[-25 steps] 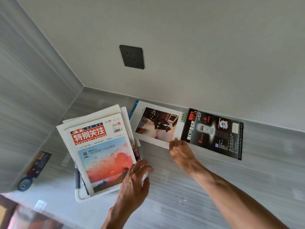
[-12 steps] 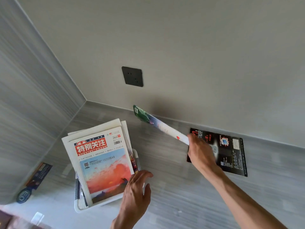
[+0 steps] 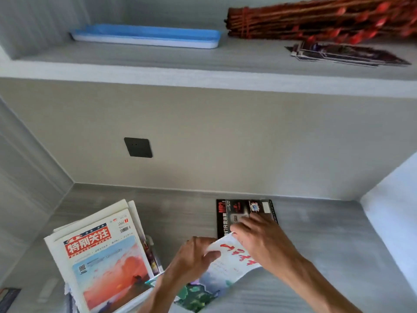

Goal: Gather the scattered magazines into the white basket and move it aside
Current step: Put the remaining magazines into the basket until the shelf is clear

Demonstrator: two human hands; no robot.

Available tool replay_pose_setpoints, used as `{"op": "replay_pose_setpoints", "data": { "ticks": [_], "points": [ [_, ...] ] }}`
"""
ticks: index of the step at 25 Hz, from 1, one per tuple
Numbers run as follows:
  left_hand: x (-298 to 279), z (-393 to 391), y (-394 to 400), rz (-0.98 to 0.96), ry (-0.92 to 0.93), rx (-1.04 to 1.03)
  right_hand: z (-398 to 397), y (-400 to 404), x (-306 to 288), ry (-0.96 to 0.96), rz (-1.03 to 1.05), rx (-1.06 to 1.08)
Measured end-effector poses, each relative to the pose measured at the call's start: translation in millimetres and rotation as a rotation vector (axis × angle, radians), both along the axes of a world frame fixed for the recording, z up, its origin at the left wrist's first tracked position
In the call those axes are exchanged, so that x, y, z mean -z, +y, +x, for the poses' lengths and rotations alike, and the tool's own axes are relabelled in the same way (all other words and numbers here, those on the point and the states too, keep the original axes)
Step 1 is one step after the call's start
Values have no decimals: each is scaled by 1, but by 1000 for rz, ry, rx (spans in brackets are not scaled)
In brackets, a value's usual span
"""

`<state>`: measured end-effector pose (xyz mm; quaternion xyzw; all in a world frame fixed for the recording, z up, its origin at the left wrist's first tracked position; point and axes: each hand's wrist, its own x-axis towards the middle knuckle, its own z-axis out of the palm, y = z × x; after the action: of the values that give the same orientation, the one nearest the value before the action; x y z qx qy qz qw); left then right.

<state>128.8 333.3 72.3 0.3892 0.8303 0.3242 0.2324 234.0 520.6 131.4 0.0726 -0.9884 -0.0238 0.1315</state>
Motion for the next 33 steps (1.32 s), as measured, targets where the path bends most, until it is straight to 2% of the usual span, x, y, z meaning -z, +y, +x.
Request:
{"op": "replay_pose_setpoints", "data": {
  "ticks": [2, 3, 4, 5, 6, 7, 9, 11, 13, 15, 17, 19, 22, 26, 28, 30, 33],
  "points": [
    [4, 13, -5, 193, -230, -115, 21, 13, 10, 71, -265, 264],
    [6, 17, -8, 297, -399, -175, 34, 22, 18, 72, -531, 409],
    [8, 20, -11, 378, -560, -226, 47, 30, 26, 27, -904, 528],
    [11, 23, -15, 444, -706, -264, 59, 33, 38, -66, -1330, 573],
    [13, 27, -19, 488, -807, -307, 69, 32, 54, -188, -1648, 584],
    [16, 30, -24, 521, -855, -361, 74, 27, 70, -305, -1764, 573],
    [20, 33, -34, 521, -841, -477, 71, 8, 95, -404, -1638, 621],
    [25, 34, -41, 498, -725, -551, 66, -9, 107, -312, -1520, 662],
    [29, 33, -47, 471, -582, -589, 62, -17, 114, -225, -1511, 676],
    [33, 39, -52, 402, -453, -597, 62, -24, 124, -240, -1464, 684],
    [42, 48, -58, 358, -358, -622, 63, -32, 136, -282, -1317, 716],
    [45, 52, -66, 403, -286, -732, 53, -40, 133, -276, -1187, 698],
    [24, 36, -92, 520, -166, -842, 19, -54, 103, -245, -1280, 515],
    [-19, -4, -151, 551, 17, -1026, -52, -99, 69, -276, -1469, 279],
    [-25, -27, -183, 577, 2, -1123, -100, -131, 66, -321, -1447, 253],
    [-15, -42, -208, 567, -90, -1195, -137, -162, 75, -398, -1355, 250],
    [18, -50, -233, 382, -155, -1230, -155, -192, 108, -505, -1291, 342]
  ]
}}
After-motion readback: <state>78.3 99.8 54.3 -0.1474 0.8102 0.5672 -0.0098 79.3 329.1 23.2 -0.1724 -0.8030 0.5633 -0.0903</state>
